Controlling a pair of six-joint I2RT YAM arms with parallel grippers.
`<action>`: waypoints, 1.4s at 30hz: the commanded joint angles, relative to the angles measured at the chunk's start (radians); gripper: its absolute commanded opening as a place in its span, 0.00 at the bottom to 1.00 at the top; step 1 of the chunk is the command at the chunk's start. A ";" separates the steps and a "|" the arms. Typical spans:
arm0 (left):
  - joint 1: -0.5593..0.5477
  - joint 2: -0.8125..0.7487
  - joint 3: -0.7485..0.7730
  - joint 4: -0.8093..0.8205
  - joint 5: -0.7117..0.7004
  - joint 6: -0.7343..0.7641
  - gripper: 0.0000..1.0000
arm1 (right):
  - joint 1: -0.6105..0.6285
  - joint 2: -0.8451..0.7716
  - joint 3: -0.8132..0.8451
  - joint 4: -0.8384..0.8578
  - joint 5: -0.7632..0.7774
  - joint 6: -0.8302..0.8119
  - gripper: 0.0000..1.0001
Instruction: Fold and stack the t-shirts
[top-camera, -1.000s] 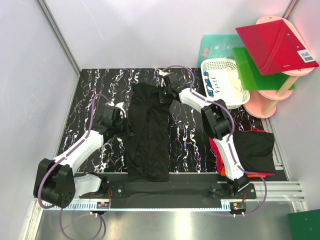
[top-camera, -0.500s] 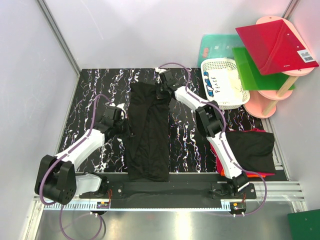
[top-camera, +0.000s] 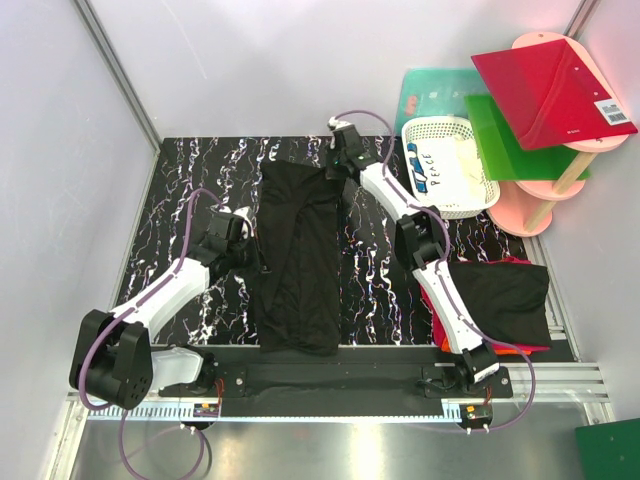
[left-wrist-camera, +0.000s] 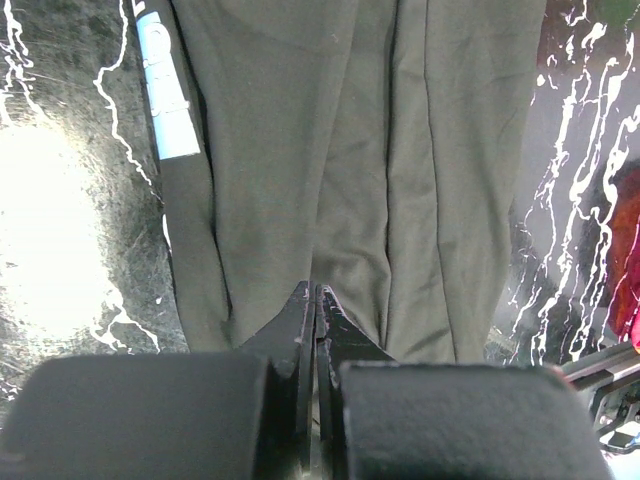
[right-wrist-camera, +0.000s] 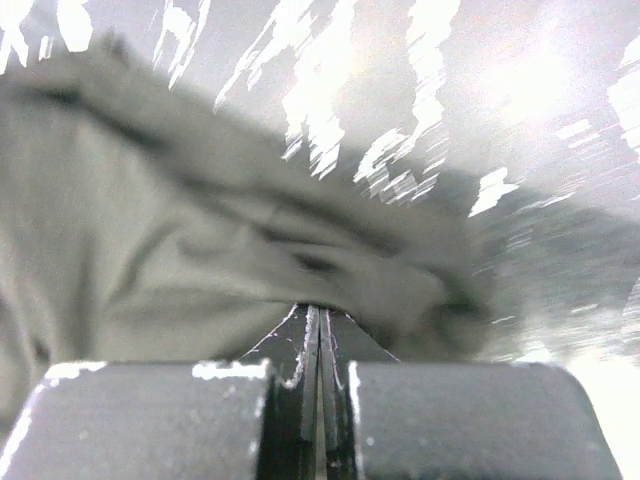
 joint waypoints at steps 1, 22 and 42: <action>-0.008 -0.015 0.032 0.033 0.031 -0.010 0.00 | -0.044 0.029 0.132 0.035 0.038 0.023 0.00; -0.023 -0.470 -0.081 0.016 -0.187 -0.045 0.99 | 0.149 -1.081 -1.165 0.300 -0.065 -0.017 1.00; -0.023 -0.460 -0.074 -0.123 -0.187 -0.102 0.99 | 0.694 -1.068 -1.580 0.313 0.038 0.376 0.69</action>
